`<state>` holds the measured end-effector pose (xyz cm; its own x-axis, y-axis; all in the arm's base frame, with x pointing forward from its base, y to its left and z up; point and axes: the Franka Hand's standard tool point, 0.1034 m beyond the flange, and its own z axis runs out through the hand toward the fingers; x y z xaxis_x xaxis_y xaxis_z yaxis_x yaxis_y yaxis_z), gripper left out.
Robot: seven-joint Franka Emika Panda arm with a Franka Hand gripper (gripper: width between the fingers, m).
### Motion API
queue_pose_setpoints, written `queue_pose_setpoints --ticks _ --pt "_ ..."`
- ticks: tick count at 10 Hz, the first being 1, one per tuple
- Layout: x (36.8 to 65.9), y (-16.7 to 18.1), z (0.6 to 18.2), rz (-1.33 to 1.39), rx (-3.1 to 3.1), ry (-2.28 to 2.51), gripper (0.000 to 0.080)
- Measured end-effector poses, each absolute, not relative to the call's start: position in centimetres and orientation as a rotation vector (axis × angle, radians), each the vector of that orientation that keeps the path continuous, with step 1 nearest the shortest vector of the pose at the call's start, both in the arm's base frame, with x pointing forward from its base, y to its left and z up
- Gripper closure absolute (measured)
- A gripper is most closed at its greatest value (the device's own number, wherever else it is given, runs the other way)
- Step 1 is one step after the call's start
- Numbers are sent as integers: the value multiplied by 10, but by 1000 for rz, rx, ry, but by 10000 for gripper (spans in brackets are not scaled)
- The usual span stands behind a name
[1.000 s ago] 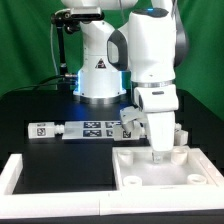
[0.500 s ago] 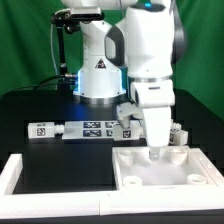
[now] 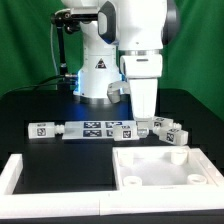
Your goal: Assemble one leg
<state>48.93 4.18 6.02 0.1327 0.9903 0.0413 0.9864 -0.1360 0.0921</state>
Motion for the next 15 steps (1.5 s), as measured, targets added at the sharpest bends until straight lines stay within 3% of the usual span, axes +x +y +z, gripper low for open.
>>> queue_pose_setpoints --ticks 4,6,9,15 --pt "485 44 64 211 2404 1918 150" --pt "465 49 66 225 2694 1529 150" --pt "483 45 76 236 2885 1193 150" --pt "465 32 78 65 3211 149 150"
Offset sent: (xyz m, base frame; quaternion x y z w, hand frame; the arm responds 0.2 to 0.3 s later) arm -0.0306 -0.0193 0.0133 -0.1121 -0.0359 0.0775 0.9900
